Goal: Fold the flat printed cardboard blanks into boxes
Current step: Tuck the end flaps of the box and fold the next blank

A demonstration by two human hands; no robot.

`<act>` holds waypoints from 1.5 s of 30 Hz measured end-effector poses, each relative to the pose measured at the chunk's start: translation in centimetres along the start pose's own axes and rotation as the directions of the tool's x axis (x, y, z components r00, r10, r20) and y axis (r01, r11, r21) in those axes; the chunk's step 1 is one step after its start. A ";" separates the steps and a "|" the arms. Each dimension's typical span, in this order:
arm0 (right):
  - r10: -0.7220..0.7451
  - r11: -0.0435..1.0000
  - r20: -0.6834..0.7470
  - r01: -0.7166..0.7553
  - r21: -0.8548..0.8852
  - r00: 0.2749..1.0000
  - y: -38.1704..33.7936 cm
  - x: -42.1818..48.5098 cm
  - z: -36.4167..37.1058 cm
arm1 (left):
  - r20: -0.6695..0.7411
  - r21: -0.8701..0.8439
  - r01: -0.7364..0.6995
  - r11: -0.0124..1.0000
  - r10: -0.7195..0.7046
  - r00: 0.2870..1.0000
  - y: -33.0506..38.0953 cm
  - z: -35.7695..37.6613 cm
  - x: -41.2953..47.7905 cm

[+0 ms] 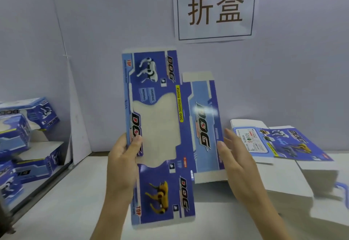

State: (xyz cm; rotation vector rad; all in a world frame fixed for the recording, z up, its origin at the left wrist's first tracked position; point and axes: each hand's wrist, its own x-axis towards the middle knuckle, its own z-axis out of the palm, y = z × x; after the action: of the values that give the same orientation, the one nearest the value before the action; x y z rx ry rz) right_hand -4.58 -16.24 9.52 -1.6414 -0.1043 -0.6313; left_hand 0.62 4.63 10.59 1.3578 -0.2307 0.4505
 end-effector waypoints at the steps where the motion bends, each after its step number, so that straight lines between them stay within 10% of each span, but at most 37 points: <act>1: -0.006 0.999 0.009 0.006 0.042 1.000 -0.3 -0.1 0.1 | 0.022 0.017 0.011 1.000 -0.012 1.000 -0.2 0.3 -0.2; 24: 0.011 0.977 -0.037 -0.002 0.213 0.999 0.1 0.6 -1.6 | 0.147 0.078 0.058 0.995 -0.069 0.987 -0.1 4.2 -2.7; 45: 0.230 0.923 0.320 -0.311 0.228 0.919 0.1 0.6 -3.9 | 0.377 0.069 0.184 0.981 -0.196 0.905 0.7 3.1 -2.3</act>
State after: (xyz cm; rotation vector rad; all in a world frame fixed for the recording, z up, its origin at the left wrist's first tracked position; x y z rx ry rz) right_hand -5.39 -20.09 9.86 -1.4323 -0.1634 -0.1500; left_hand -1.43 1.28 10.91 1.4769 -0.4092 0.0197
